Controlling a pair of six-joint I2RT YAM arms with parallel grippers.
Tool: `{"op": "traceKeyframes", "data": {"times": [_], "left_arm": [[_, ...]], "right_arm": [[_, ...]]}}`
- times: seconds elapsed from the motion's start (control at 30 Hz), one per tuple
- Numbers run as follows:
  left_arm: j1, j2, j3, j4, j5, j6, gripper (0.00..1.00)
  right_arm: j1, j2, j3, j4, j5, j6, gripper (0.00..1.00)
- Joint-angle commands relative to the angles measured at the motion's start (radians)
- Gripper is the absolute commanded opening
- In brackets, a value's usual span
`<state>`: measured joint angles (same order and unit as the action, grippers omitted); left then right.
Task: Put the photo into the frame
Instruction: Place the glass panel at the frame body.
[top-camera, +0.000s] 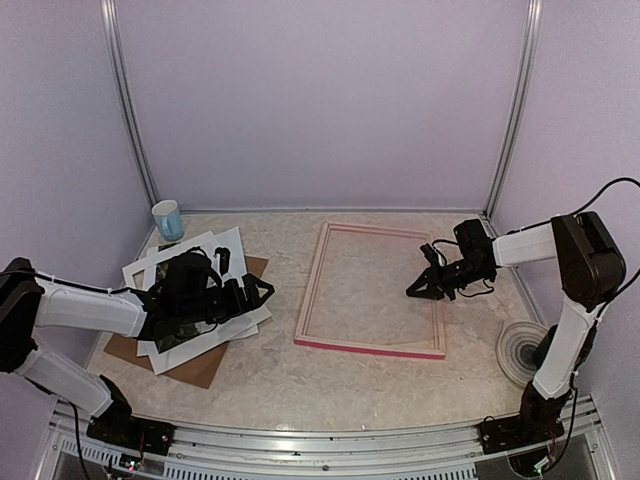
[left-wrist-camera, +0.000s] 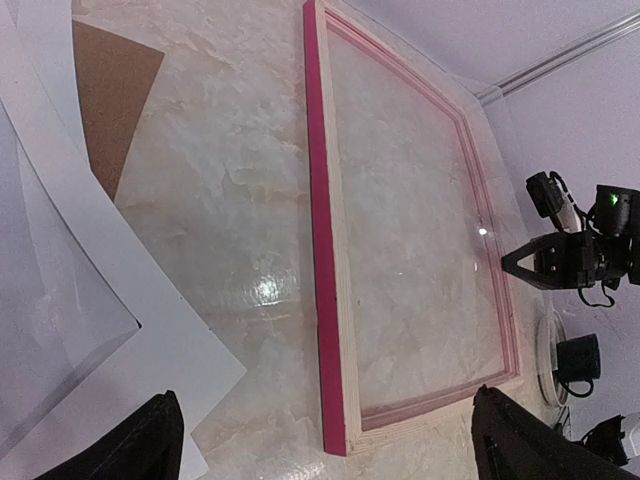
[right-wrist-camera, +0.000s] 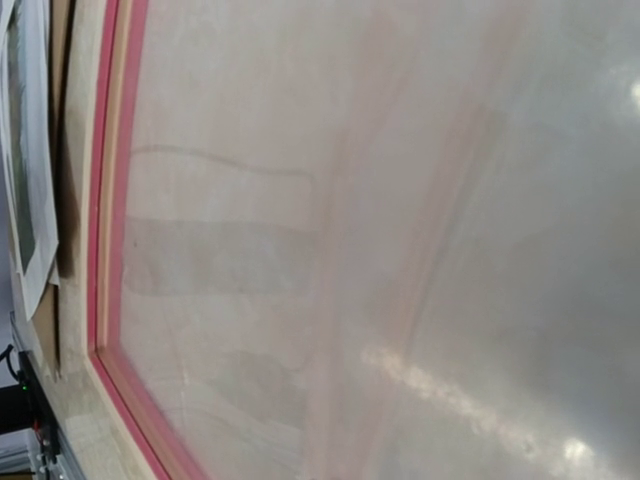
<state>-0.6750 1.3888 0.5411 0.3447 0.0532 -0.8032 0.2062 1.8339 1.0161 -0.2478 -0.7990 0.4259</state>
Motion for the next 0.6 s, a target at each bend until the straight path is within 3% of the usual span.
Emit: {"op": "traceKeyframes", "data": {"times": [0.0,0.57], "left_arm": [[-0.008,0.000,-0.003,0.026,0.011,0.006,0.99],[-0.023,0.022,0.008,0.041,0.015,-0.002,0.99]], "right_arm": [[-0.014,-0.014,0.019,-0.005,0.003,-0.015,0.00],[-0.003,0.000,0.006,0.041,-0.032,0.008,0.00]]}}
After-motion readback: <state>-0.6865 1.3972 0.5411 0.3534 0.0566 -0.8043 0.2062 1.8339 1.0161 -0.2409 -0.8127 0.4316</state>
